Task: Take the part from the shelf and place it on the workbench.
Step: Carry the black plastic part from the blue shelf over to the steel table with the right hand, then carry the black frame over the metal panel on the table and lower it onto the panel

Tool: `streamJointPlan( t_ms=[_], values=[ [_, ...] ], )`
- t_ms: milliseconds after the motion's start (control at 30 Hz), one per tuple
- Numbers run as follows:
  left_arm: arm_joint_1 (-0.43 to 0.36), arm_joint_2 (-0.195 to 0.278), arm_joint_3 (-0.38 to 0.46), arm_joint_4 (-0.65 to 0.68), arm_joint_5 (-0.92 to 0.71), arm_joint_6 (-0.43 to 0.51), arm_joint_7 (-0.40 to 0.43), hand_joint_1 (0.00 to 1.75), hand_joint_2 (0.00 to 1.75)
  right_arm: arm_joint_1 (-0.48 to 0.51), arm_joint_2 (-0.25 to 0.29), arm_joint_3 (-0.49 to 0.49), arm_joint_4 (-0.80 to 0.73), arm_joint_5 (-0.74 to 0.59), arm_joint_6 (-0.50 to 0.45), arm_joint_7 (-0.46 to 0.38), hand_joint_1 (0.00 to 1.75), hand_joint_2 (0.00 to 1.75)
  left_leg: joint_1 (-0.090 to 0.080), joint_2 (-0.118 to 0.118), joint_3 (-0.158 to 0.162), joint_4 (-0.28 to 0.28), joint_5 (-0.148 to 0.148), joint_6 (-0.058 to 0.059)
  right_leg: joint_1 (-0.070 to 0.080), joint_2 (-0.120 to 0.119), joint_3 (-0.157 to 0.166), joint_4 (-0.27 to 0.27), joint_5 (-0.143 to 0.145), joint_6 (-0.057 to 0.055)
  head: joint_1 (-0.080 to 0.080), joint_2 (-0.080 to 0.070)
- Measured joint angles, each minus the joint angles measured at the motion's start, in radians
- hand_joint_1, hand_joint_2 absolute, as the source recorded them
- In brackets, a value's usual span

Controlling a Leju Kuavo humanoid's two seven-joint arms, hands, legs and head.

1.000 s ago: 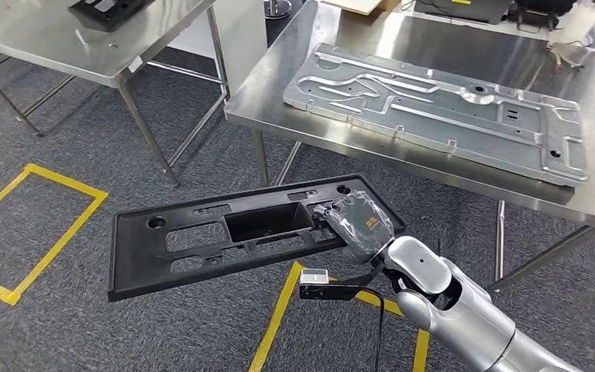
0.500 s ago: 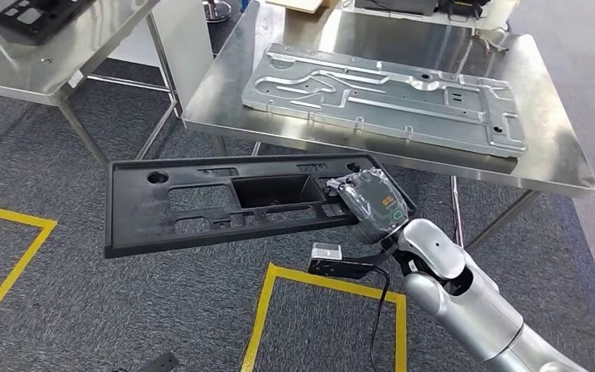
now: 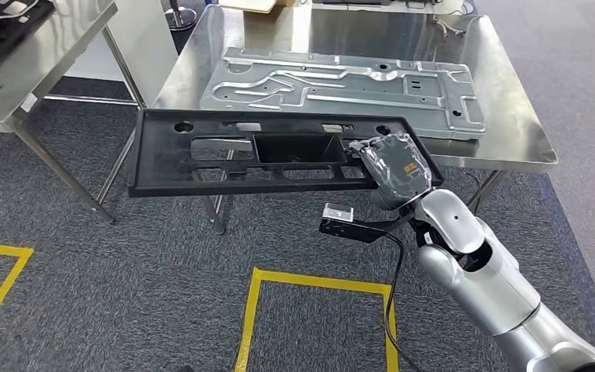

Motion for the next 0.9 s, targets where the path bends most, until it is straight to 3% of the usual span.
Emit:
streamJointPlan(
  t_ms=[33, 67, 100, 167, 200, 333, 533, 700, 900],
  values=[
    [0.010, -0.002, 0.001, -0.006, 0.013, 0.003, -0.002, 0.00, 1.75, -0.004, 0.000, -0.001, 0.000, 0.001, 0.002, 0.000, 1.75, 1.75, 0.000, -0.001, -0.003, -0.004, 0.018, 0.000, 0.001, 0.007, 0.000, 0.003, -0.002, 0.000, 0.000, 0.000],
    [0.018, -0.004, 0.002, -0.013, 0.027, 0.007, -0.004, 0.00, 1.75, -0.008, 0.000, -0.003, 0.000, 0.002, 0.005, 0.000, 1.75, 1.75, 0.000, -0.001, 0.012, -0.048, 0.052, 0.002, 0.001, 0.013, 0.000, 0.008, -0.006, 0.001, 0.000, 0.000],
    [0.025, -0.007, 0.003, -0.018, 0.042, 0.010, -0.007, 0.00, 1.75, -0.014, 0.000, -0.005, 0.000, 0.004, 0.008, -0.001, 1.75, 1.75, 0.000, -0.004, 0.039, -0.115, 0.091, 0.006, 0.001, 0.018, 0.000, 0.013, -0.010, 0.004, 0.000, 0.000],
    [0.038, -0.013, 0.004, -0.029, 0.074, 0.018, -0.013, 0.00, 1.75, -0.030, 0.000, -0.010, 0.002, 0.008, 0.016, 0.000, 1.75, 1.75, -0.001, -0.012, 0.084, -0.222, 0.134, 0.014, 0.003, 0.026, -0.005, 0.025, -0.017, 0.012, 0.000, 0.000],
    [0.045, -0.017, 0.004, -0.034, 0.090, 0.022, -0.016, 0.00, 1.75, -0.038, 0.000, -0.011, 0.003, 0.010, 0.020, 0.002, 1.75, 1.75, -0.002, -0.014, 0.093, -0.245, 0.137, 0.017, 0.004, 0.030, -0.008, 0.029, -0.019, 0.016, 0.000, 0.000],
    [0.073, -0.030, 0.004, -0.050, 0.135, 0.039, -0.021, 0.00, 1.75, -0.061, 0.000, -0.015, 0.006, 0.014, 0.027, 0.008, 1.75, 1.75, -0.007, -0.015, 0.098, -0.256, 0.138, 0.018, 0.004, 0.032, -0.009, 0.028, -0.019, 0.009, 0.000, 0.000],
    [0.088, -0.037, -0.008, -0.058, 0.193, 0.057, -0.027, 0.00, 1.75, -0.091, 0.002, -0.015, 0.012, 0.024, 0.043, 0.018, 1.75, 1.75, -0.009, -0.020, 0.098, -0.256, 0.137, 0.026, 0.003, 0.025, -0.002, 0.018, -0.016, 0.015, 0.000, 0.000],
    [0.092, -0.039, -0.026, -0.059, 0.225, 0.061, -0.032, 0.00, 1.75, -0.103, 0.002, -0.015, 0.019, 0.024, 0.050, 0.022, 1.75, 1.75, -0.009, -0.019, 0.098, -0.256, 0.137, 0.028, 0.003, 0.025, -0.002, 0.015, -0.016, 0.026, 0.000, 0.000],
    [0.091, -0.039, -0.040, -0.059, 0.236, 0.062, -0.034, 0.00, 1.75, -0.104, 0.002, -0.015, 0.025, 0.025, 0.052, 0.026, 1.75, 1.75, -0.009, -0.019, 0.099, -0.256, 0.137, 0.028, 0.003, 0.025, -0.002, 0.015, -0.016, 0.029, 0.000, 0.000]
  ],
)
